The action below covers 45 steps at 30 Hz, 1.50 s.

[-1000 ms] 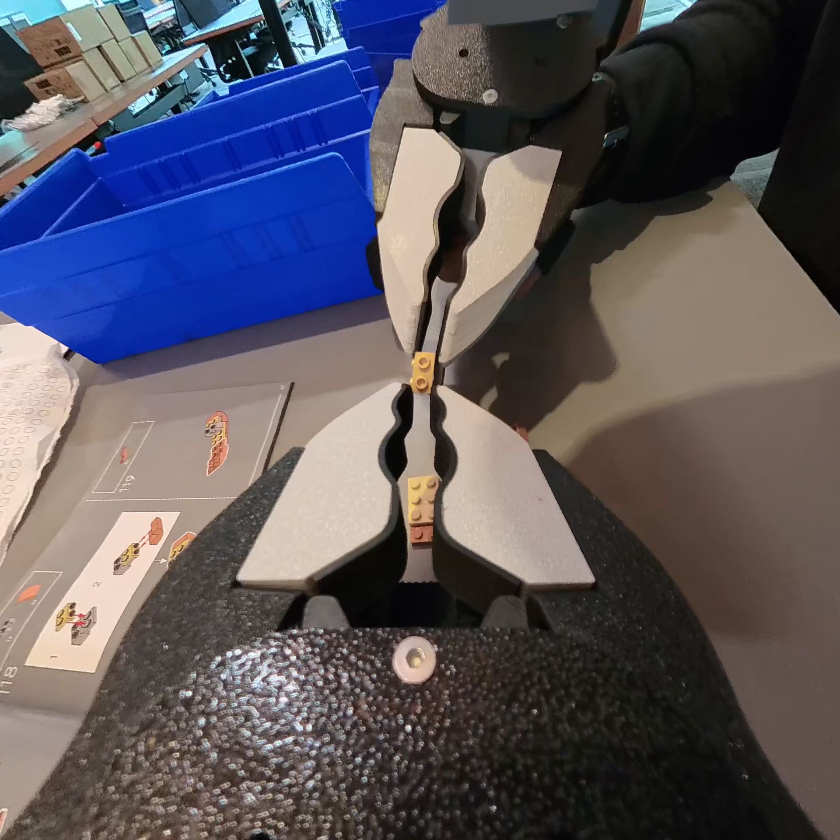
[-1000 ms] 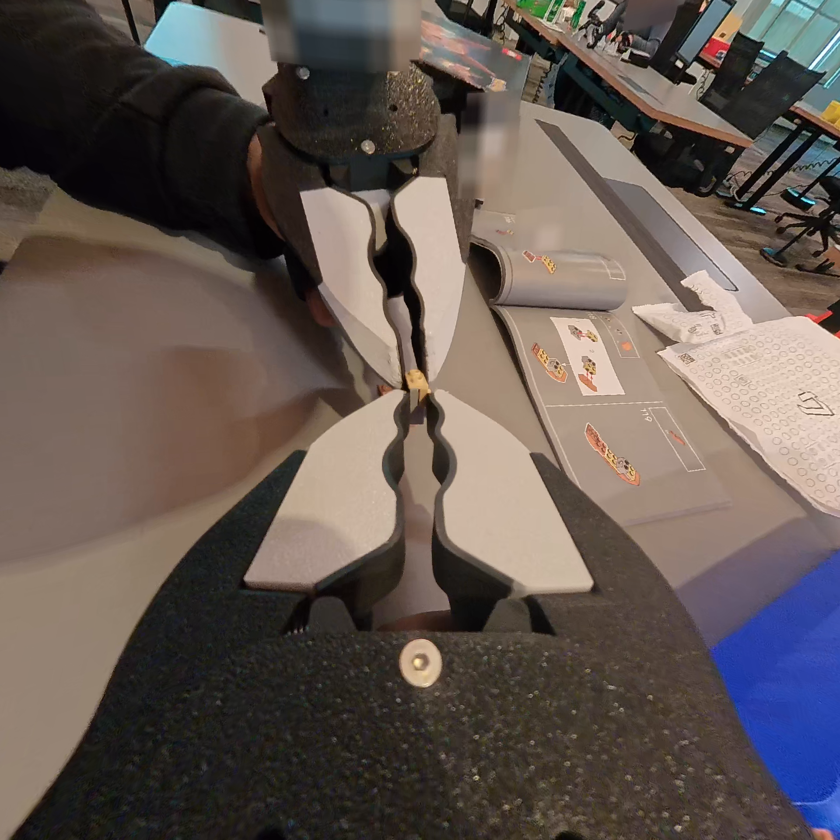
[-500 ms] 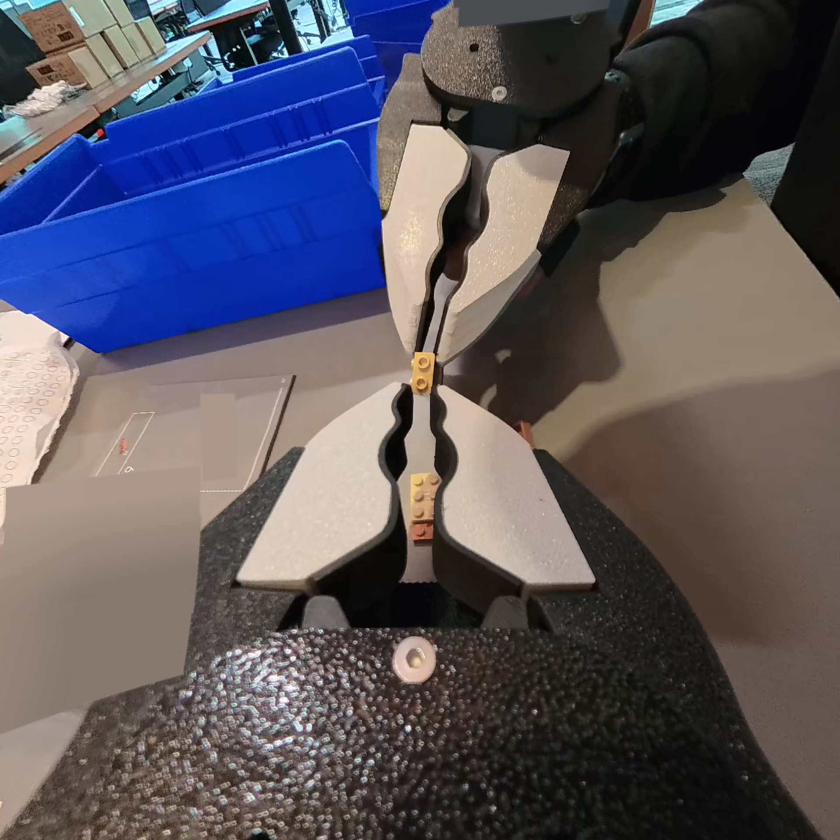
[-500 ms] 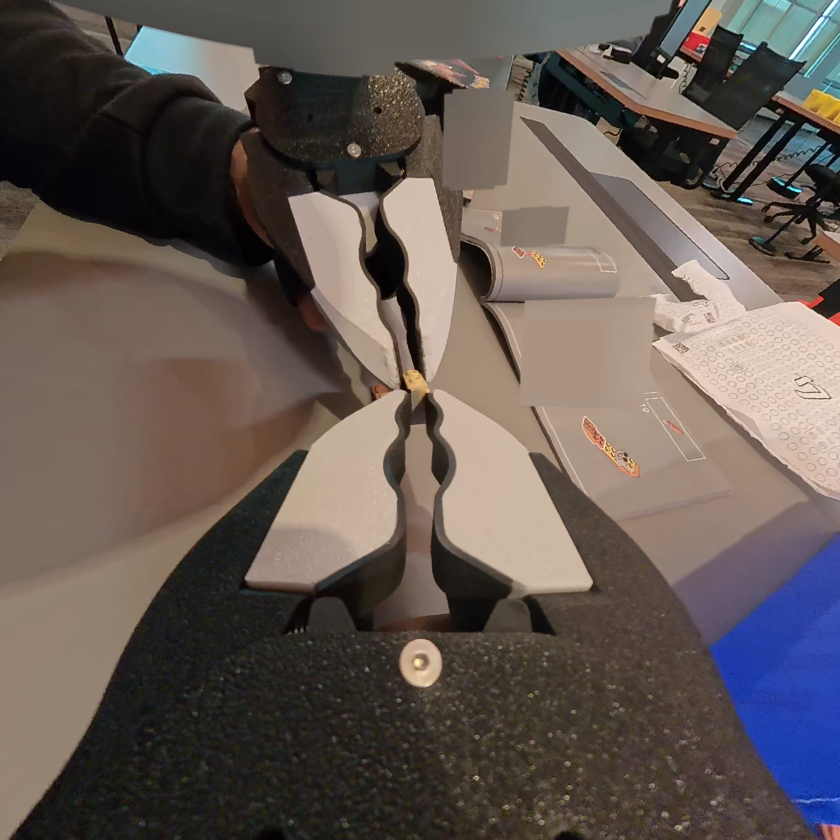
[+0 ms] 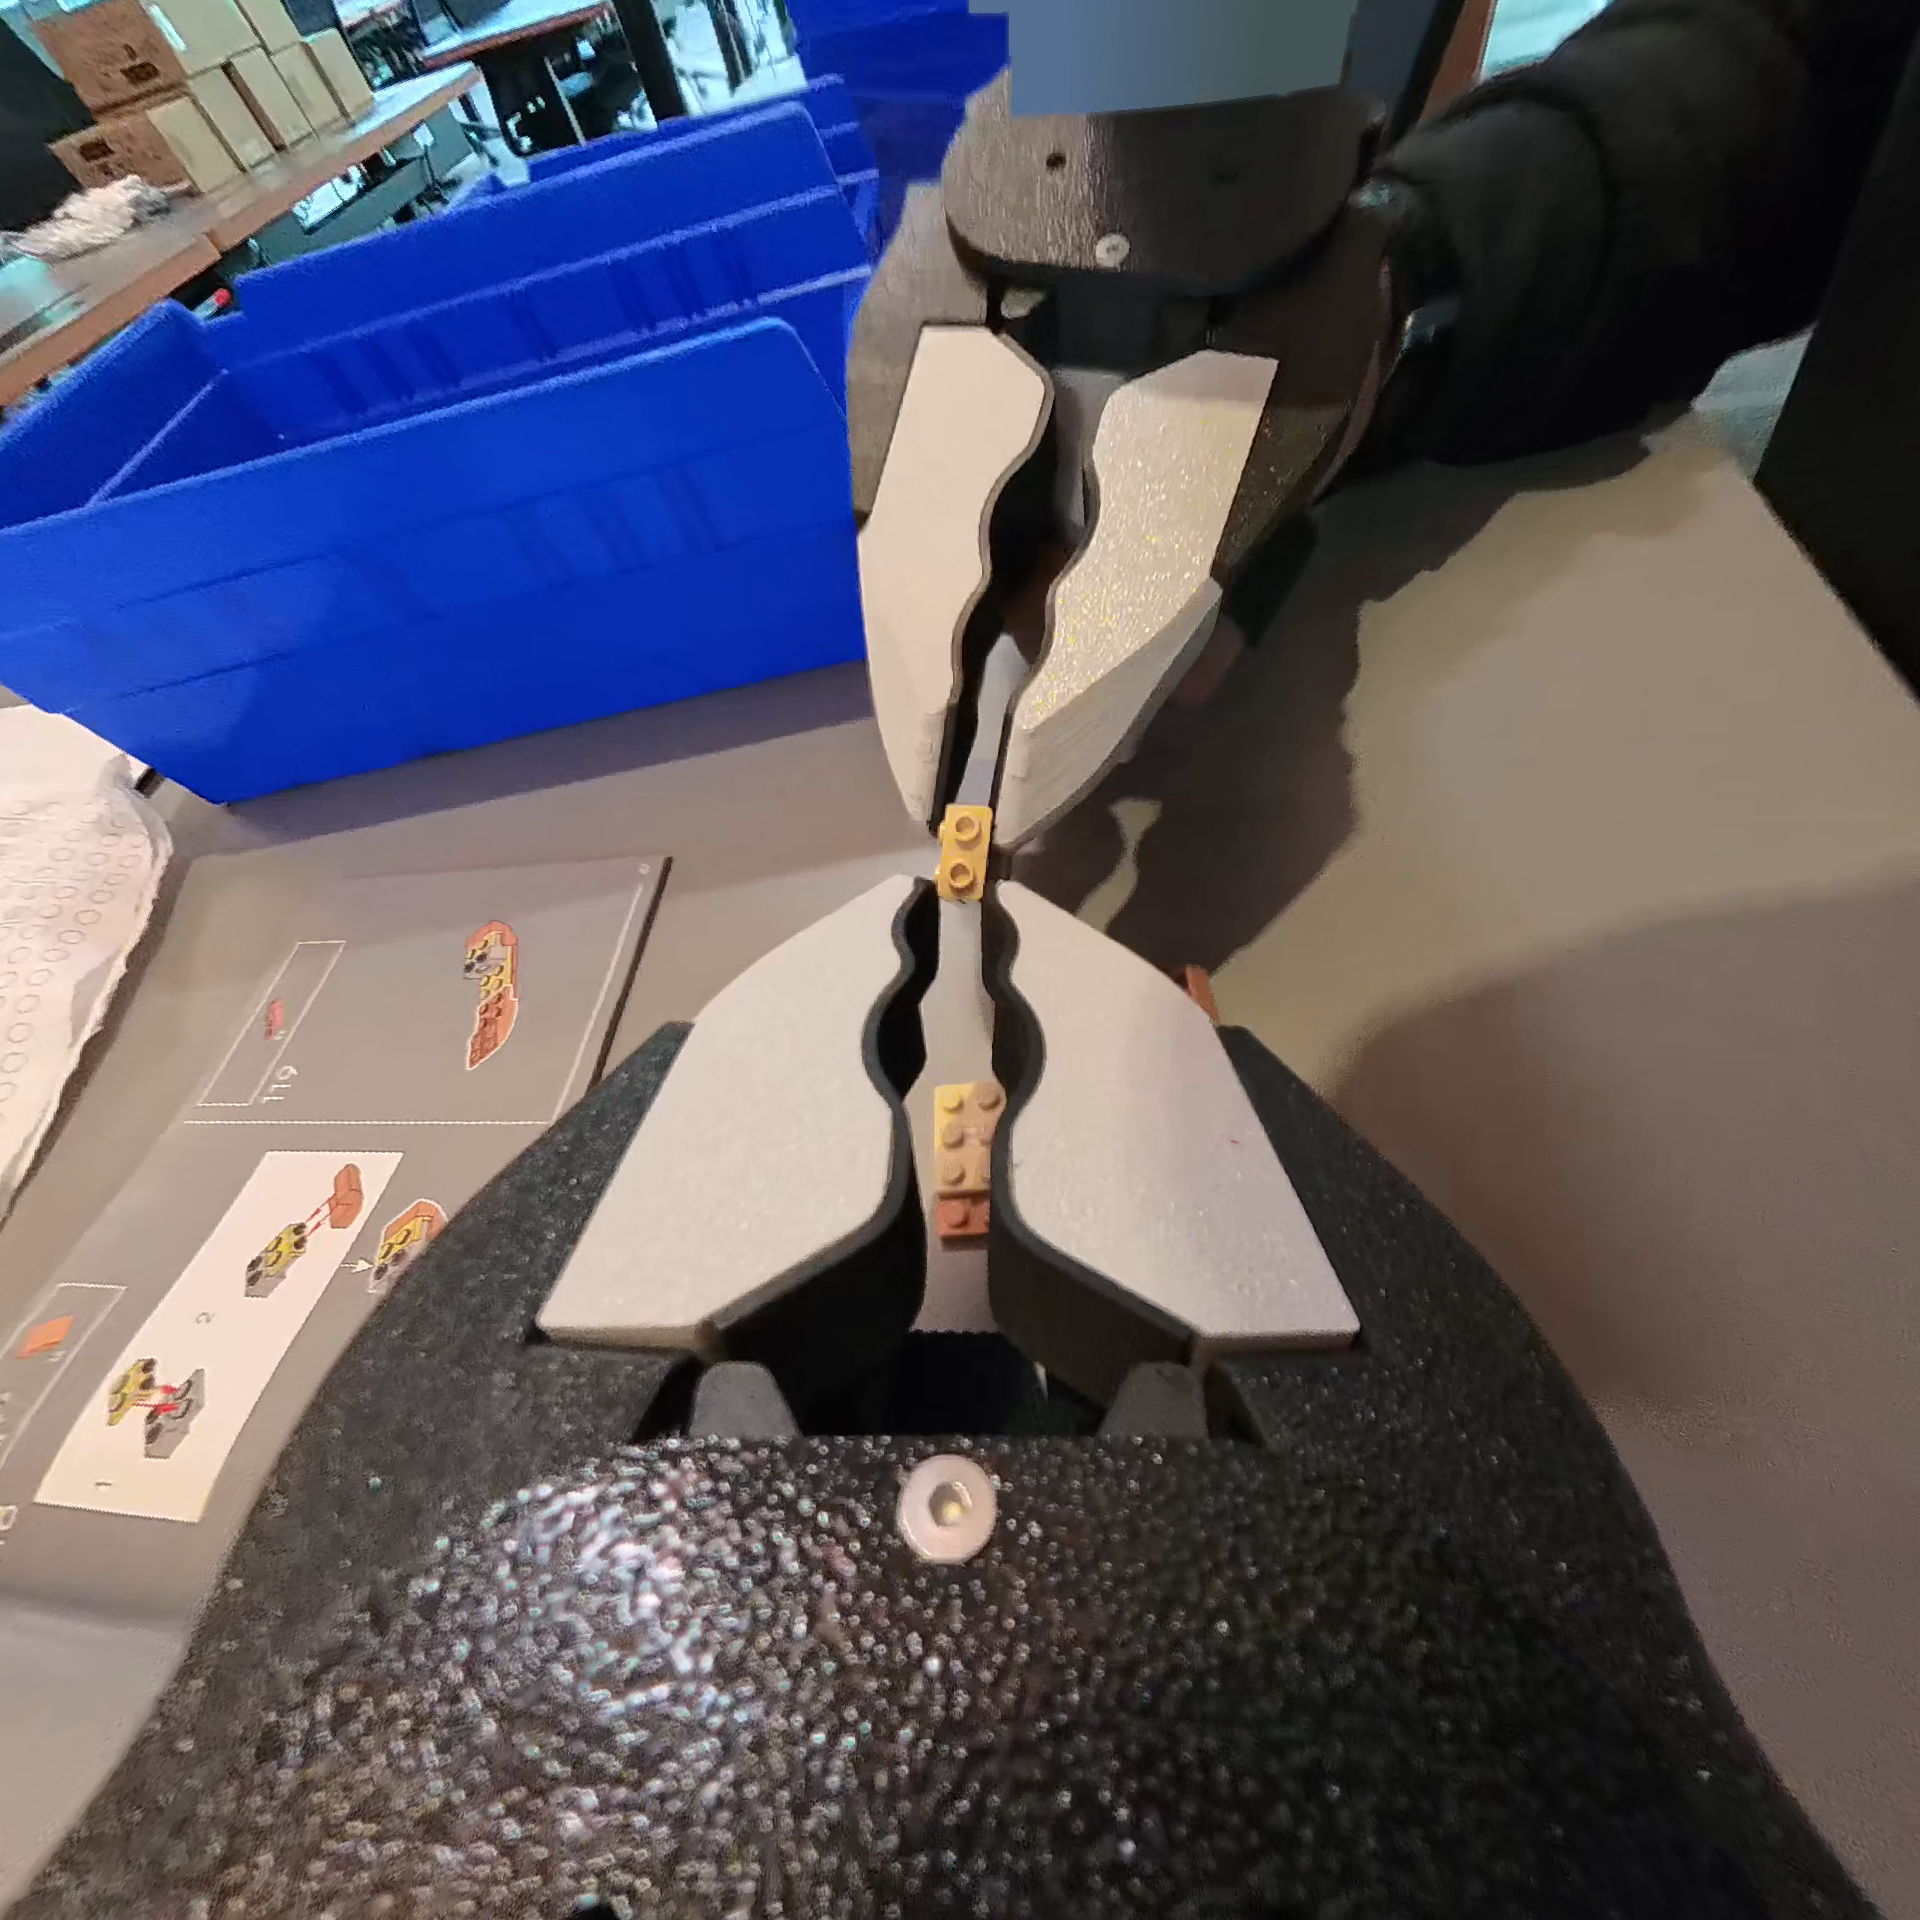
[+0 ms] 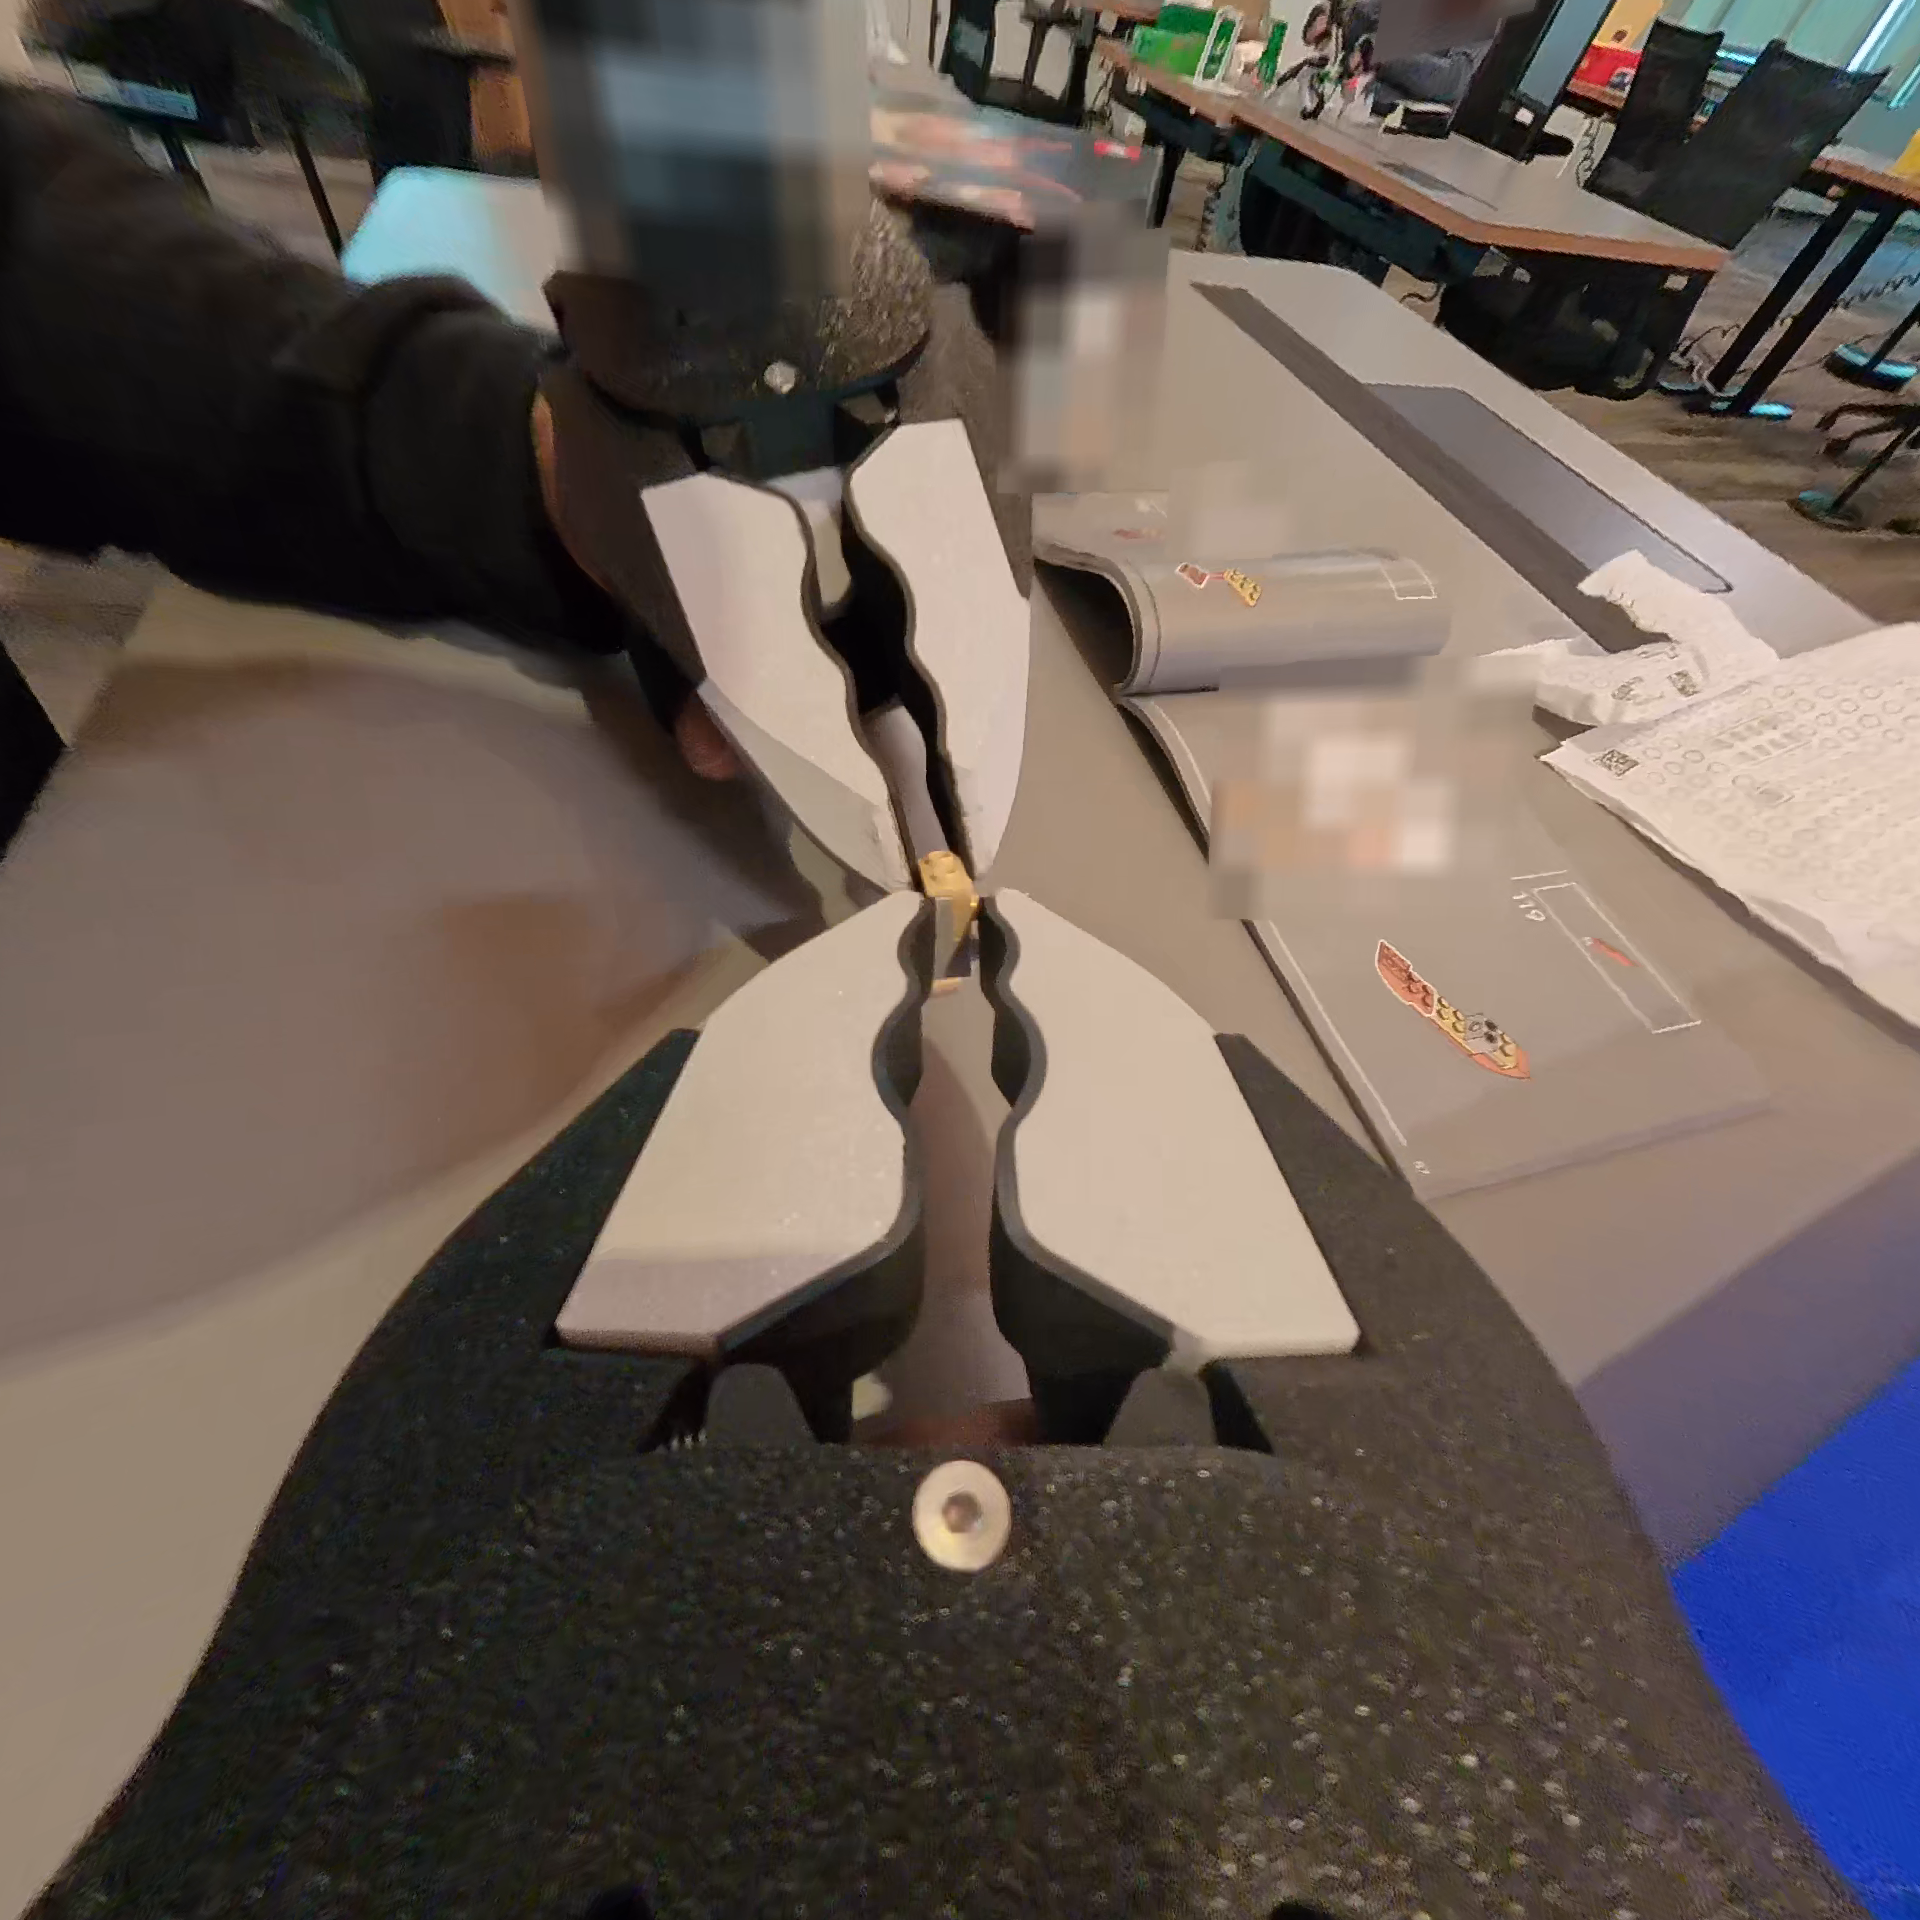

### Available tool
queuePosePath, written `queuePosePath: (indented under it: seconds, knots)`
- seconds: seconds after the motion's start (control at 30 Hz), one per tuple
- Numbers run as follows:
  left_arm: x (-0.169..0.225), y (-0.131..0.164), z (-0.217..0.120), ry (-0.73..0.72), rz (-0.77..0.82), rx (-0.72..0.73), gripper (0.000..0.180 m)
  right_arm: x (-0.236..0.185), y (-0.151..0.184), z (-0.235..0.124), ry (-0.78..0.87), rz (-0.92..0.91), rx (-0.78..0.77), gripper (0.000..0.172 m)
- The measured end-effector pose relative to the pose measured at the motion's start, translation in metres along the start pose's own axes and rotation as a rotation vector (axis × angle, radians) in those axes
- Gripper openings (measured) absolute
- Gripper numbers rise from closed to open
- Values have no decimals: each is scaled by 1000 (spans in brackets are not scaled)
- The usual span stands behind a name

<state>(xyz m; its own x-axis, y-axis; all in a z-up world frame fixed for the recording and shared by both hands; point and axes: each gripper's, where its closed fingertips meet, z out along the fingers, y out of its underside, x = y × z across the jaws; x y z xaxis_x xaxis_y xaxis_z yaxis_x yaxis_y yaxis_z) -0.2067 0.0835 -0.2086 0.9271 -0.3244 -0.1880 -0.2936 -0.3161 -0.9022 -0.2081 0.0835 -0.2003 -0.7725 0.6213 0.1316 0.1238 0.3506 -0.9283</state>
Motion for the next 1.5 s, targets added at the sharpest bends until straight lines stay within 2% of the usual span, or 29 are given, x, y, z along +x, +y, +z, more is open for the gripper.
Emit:
queuePosePath:
  seconds: [0.23, 0.33, 0.47, 1.2, 1.5]
  knots:
    - [-15, -28, -16, 27, -255, 228, 16, 12, -28, -14, -124, 386, 277, 7]
    - [-16, -40, -22, 63, -350, 323, 15, 13, -34, -16, -145, 425, 322, 7]
    - [-11, -46, -20, 110, -420, 371, 13, 10, -41, -17, -167, 435, 377, 7]
    - [-6, -51, -22, 128, -428, 401, 7, 4, -46, -17, -180, 403, 413, 7]
    - [-6, -51, -24, 71, -335, 378, 5, 2, -47, -17, -177, 387, 411, 7]
